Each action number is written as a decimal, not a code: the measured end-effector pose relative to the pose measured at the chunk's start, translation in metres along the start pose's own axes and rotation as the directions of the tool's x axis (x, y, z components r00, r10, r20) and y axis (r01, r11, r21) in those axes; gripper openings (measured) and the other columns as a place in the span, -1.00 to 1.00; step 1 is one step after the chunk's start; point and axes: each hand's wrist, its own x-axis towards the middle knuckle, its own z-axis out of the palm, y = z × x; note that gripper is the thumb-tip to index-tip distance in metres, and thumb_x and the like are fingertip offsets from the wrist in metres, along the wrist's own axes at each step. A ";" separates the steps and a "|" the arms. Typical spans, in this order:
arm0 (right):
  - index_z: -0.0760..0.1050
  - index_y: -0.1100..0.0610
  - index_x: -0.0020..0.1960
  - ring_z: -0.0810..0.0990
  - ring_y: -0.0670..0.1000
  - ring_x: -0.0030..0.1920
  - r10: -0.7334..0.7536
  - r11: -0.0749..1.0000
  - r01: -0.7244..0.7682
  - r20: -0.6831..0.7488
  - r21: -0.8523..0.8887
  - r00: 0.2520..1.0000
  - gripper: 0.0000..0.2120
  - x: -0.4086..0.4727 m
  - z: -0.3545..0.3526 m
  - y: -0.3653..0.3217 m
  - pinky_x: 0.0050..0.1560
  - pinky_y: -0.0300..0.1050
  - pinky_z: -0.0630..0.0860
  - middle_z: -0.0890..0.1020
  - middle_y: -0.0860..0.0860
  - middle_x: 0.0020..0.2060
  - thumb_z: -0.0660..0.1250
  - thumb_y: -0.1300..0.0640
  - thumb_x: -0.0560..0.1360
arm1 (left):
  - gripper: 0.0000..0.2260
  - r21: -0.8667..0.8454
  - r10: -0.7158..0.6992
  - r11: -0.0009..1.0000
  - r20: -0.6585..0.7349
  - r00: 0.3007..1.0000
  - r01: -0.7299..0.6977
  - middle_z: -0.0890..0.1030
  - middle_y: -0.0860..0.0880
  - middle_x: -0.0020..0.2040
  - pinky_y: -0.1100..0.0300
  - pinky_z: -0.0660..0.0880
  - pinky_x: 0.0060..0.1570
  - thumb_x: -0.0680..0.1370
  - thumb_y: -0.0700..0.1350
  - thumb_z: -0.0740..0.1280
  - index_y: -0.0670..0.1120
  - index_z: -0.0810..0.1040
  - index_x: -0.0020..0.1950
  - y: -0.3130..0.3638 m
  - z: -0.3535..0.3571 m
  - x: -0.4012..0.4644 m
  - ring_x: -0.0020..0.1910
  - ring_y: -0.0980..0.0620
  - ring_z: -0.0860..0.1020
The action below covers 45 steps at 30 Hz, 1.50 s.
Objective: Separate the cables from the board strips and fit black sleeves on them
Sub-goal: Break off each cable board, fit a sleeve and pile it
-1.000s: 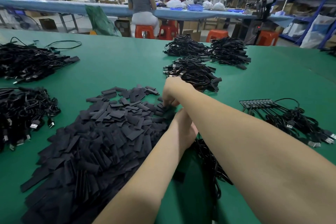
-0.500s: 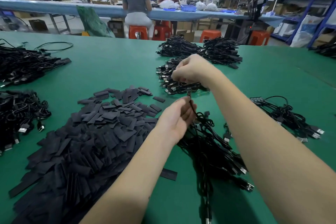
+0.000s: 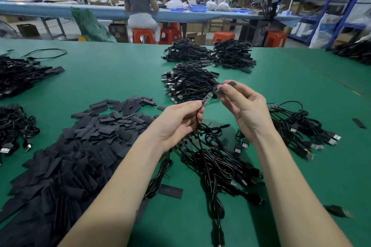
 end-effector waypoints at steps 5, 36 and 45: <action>0.73 0.12 -0.16 0.73 -0.01 -0.15 -0.083 0.996 0.083 0.003 -0.025 0.997 -0.85 -0.004 0.006 0.005 -0.06 -0.24 0.61 0.75 0.12 -0.16 0.57 0.18 0.26 | -0.89 0.019 -0.007 1.000 0.023 1.000 0.007 0.62 -0.01 -0.19 0.35 0.52 -0.30 0.63 -0.20 0.31 -0.18 0.60 0.10 0.003 0.002 -0.003 -0.31 0.16 0.56; 0.71 0.09 -0.13 0.71 0.01 -0.13 -0.054 0.981 0.093 0.221 -0.172 0.974 -0.88 -0.010 -0.001 -0.009 -0.02 -0.21 0.61 0.74 0.12 -0.15 0.54 0.20 0.34 | -0.82 0.198 0.190 0.955 0.158 0.969 -0.220 0.66 0.00 -0.17 0.29 0.55 -0.09 0.49 -0.11 0.46 -0.10 0.64 0.07 0.005 0.001 -0.002 -0.21 0.11 0.60; 0.72 0.18 -0.12 0.70 -0.04 -0.14 0.020 0.992 -0.012 0.068 -0.122 0.997 -0.87 -0.004 -0.008 -0.009 -0.04 -0.29 0.61 0.74 0.11 -0.15 0.54 0.17 0.35 | -0.92 0.548 0.574 0.634 0.140 0.807 -0.546 0.73 -0.03 -0.19 0.18 0.62 -0.04 0.49 -0.23 0.52 -0.11 0.69 -0.05 -0.002 0.004 0.002 -0.15 -0.01 0.72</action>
